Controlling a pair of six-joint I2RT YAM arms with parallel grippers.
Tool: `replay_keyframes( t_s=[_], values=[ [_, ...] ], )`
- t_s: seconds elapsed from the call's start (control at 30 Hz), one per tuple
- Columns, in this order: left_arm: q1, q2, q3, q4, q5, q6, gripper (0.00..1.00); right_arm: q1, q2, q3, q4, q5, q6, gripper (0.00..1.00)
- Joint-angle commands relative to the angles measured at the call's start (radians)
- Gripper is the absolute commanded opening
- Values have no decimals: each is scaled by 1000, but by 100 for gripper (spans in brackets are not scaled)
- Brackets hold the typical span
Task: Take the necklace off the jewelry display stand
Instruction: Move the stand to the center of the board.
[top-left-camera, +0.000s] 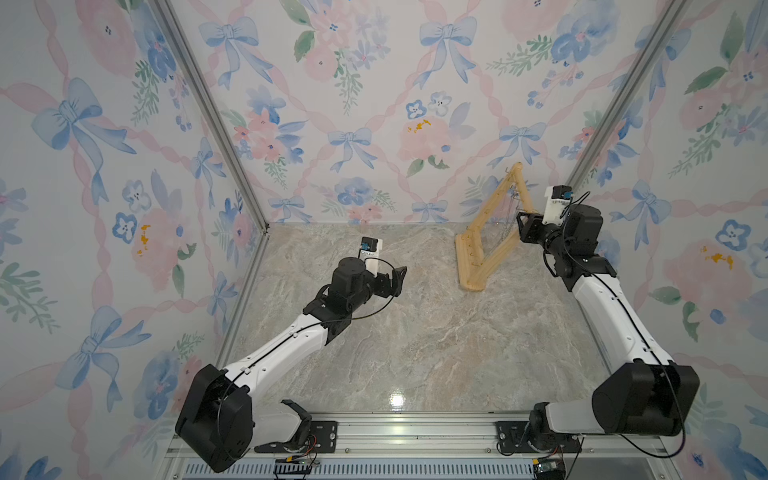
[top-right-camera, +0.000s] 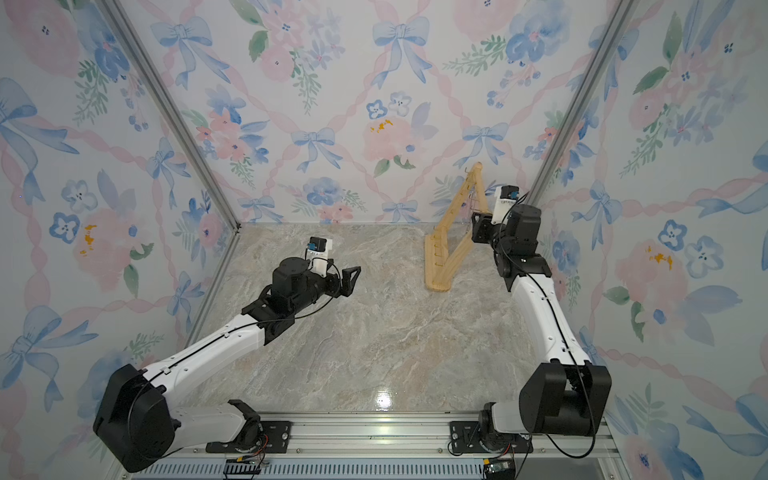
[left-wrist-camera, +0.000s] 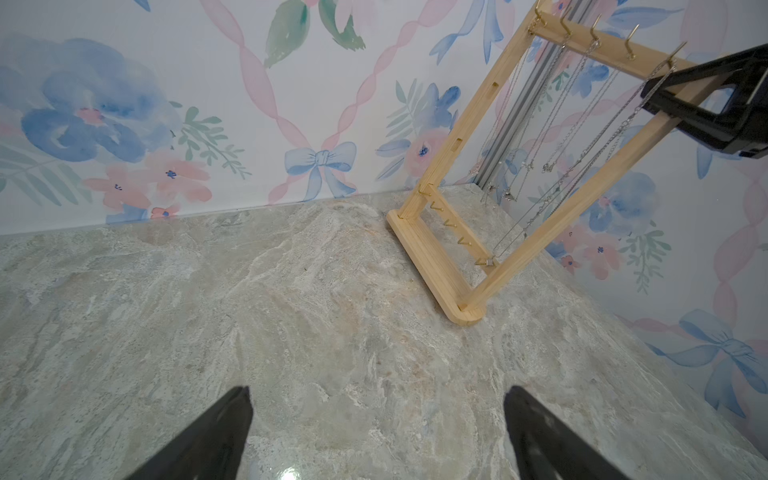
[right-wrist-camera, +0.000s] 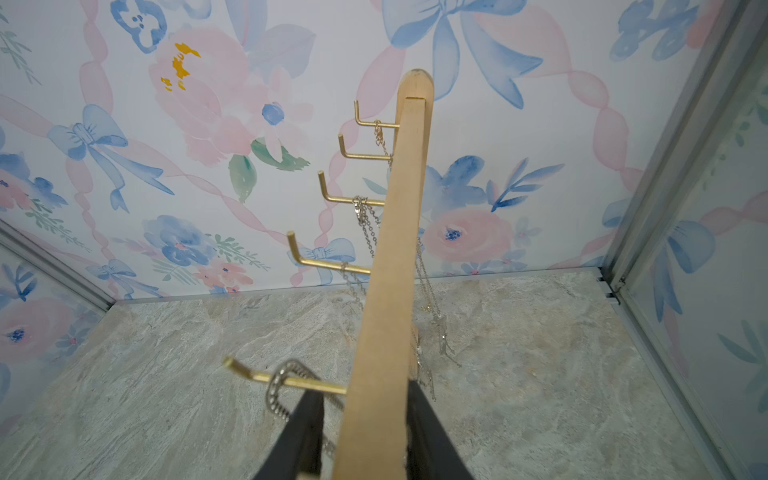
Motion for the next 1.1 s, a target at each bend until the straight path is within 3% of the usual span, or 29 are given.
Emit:
replay_keyframes(
  t_s=[0.0, 0.23, 0.57, 1.07],
  values=[
    [-1, -10, 9, -14, -2, 24, 98, 8, 2, -16, 33, -75, 15, 31],
    [-1, -13, 9, -12, -3, 21, 98, 59, -10, -12, 27, -78, -41, 26],
    [0, -13, 6, -11, -32, 22, 98, 194, -10, 8, 20, -107, -180, 26],
    [48, -32, -14, -9, -216, 19, 98, 371, 153, 137, 28, -257, -323, 26]
  ],
)
